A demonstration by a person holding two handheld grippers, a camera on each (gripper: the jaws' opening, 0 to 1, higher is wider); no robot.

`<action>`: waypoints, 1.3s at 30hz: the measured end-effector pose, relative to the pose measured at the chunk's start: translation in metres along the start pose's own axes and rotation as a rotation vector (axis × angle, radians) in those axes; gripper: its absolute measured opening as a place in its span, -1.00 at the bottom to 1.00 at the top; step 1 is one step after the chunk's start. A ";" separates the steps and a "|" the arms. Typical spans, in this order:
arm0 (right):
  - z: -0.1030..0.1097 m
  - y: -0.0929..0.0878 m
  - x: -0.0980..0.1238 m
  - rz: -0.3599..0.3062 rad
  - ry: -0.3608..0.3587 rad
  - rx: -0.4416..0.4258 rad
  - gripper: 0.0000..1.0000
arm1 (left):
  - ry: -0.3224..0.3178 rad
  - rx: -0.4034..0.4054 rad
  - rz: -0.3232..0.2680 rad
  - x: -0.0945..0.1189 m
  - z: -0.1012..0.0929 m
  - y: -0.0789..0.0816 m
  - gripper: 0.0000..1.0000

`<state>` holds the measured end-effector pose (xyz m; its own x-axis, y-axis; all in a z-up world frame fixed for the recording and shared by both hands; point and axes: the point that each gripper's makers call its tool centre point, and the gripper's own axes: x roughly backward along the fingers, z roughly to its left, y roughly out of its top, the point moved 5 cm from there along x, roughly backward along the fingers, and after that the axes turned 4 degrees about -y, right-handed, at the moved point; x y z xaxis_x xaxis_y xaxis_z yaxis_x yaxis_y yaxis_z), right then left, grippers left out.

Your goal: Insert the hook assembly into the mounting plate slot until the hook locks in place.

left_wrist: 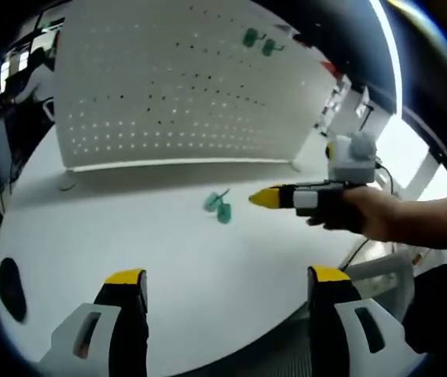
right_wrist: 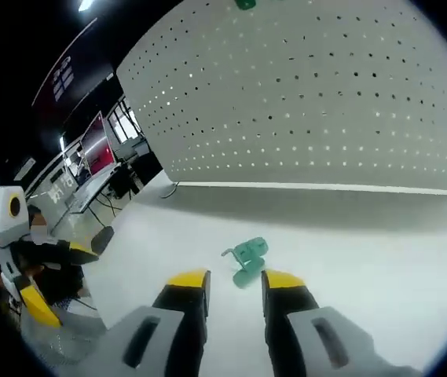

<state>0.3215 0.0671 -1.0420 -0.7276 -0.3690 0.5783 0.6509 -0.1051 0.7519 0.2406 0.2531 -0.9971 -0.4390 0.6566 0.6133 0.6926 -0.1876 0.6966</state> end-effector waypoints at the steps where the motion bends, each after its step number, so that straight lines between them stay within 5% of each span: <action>1: -0.001 0.002 -0.005 0.002 -0.003 -0.016 -0.57 | 0.000 0.002 0.002 -0.001 0.000 0.000 0.69; 18: -0.011 0.004 -0.052 0.065 -0.041 -0.247 -0.72 | 0.018 0.027 0.016 -0.003 0.016 -0.004 0.66; 39: -0.008 0.012 -0.062 0.077 -0.050 -0.252 -0.94 | 0.034 0.040 0.001 -0.003 0.026 0.001 0.58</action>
<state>0.3757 0.0817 -1.0715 -0.6797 -0.3392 0.6503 0.7335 -0.3072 0.6063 0.2574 0.2694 -1.0081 -0.4569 0.6314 0.6266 0.7151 -0.1582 0.6808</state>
